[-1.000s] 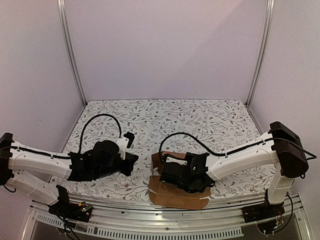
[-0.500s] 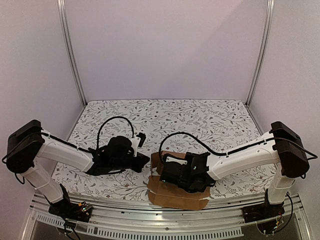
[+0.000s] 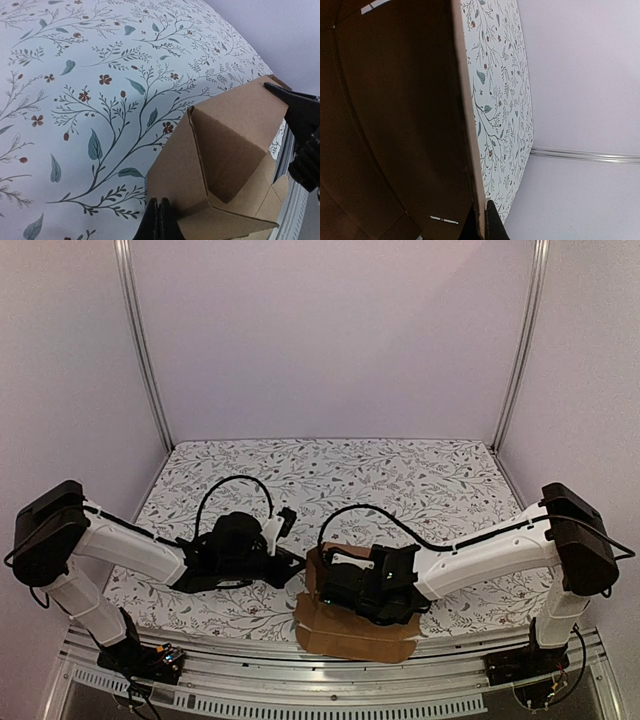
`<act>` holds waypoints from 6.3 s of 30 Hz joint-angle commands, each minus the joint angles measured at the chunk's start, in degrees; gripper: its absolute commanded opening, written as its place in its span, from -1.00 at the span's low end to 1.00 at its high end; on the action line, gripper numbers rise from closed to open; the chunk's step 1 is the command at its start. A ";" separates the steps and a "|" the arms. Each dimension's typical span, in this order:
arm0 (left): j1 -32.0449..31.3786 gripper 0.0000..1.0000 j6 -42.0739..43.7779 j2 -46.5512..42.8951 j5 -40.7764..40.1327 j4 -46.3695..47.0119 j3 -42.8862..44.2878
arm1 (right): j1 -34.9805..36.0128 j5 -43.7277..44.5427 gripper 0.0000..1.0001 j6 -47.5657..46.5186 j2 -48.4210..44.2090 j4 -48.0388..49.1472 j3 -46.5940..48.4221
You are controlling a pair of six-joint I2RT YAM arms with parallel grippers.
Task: Fold the paper box
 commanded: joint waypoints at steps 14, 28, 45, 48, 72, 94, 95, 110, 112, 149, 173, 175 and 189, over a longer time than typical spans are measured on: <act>-4.03 -1.00 -2.20 1.09 -0.82 3.02 -1.79 | 0.81 -0.02 -1.00 1.42 1.44 -0.55 1.57; -6.74 -0.95 -1.53 0.84 -2.65 4.63 -2.96 | 1.15 -0.05 -1.00 2.32 2.11 -2.51 1.83; -6.77 -0.89 0.05 3.34 2.15 10.36 -3.75 | 1.29 -0.69 -1.00 3.09 2.46 -4.00 2.05; -6.71 -0.89 0.06 3.69 2.71 11.17 -3.67 | 1.29 -0.73 -1.00 3.18 2.38 -4.30 2.04; -6.71 -0.43 1.53 6.96 2.13 12.83 -1.20 | 1.75 -1.63 -1.00 3.16 2.81 -5.23 2.80; -7.02 -0.17 1.31 9.88 -0.80 14.42 -1.41 | 5.66 1.56 -1.00 6.78 6.99 -8.72 3.51; -7.12 -0.16 1.30 9.99 -1.07 14.61 -1.46 | 6.03 1.82 -1.00 6.94 7.38 -8.93 3.71; -7.81 -0.16 0.72 8.05 -5.56 15.76 -5.30 | 9.25 3.65 -1.00 11.78 11.05 -13.17 5.90; -7.98 -0.16 0.59 7.92 -5.98 15.65 -5.42 | 9.44 3.70 -1.00 12.75 11.44 -13.96 6.31; -11.72 -0.99 2.11 7.29 -13.25 11.56 -0.37 | 10.76 -6.35 0.07 17.45 6.92 -17.54 13.34; -11.55 -1.00 18.79 8.39 -12.01 2.34 7.12 | -4.04 -38.30 0.52 14.00 -29.34 7.87 -5.76; -11.46 -1.00 19.56 8.46 -11.20 1.16 8.26 | -6.68 -41.62 0.44 14.27 -30.65 11.70 -7.91; -9.52 -1.00 24.27 10.42 -11.86 3.36 9.54 | -15.44 -49.48 -1.00 24.30 -25.18 32.28 -12.69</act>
